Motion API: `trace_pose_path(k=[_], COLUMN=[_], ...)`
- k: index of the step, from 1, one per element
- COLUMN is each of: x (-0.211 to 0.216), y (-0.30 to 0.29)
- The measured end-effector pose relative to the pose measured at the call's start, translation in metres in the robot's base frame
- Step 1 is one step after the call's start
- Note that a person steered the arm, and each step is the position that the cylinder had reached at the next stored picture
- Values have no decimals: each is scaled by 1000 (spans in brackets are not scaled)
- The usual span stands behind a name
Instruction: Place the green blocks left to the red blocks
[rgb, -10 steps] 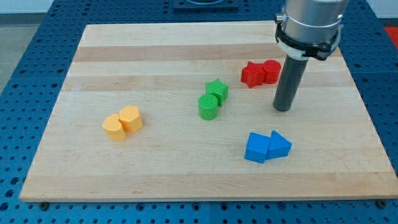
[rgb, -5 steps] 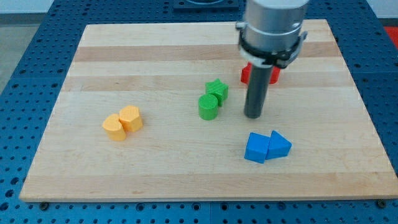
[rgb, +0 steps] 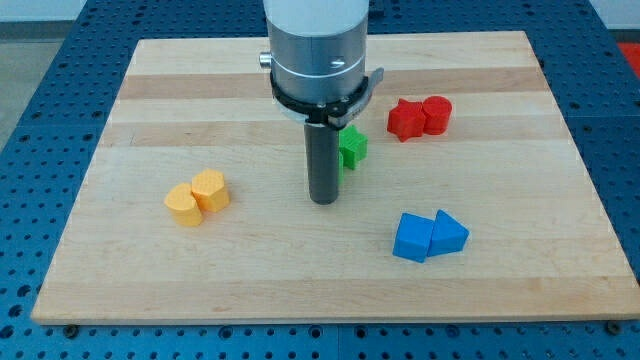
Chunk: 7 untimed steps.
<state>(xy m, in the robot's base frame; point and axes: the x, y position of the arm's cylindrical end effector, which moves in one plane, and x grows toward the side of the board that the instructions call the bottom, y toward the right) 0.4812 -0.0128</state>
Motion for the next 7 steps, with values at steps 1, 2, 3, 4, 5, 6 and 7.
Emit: trace_pose_path(k=[1,2,3,4,5,6,7], x=[-20,-37,-56,-65,-45,-45,-64], y=[-1,-1,-1,-1,3,20,22])
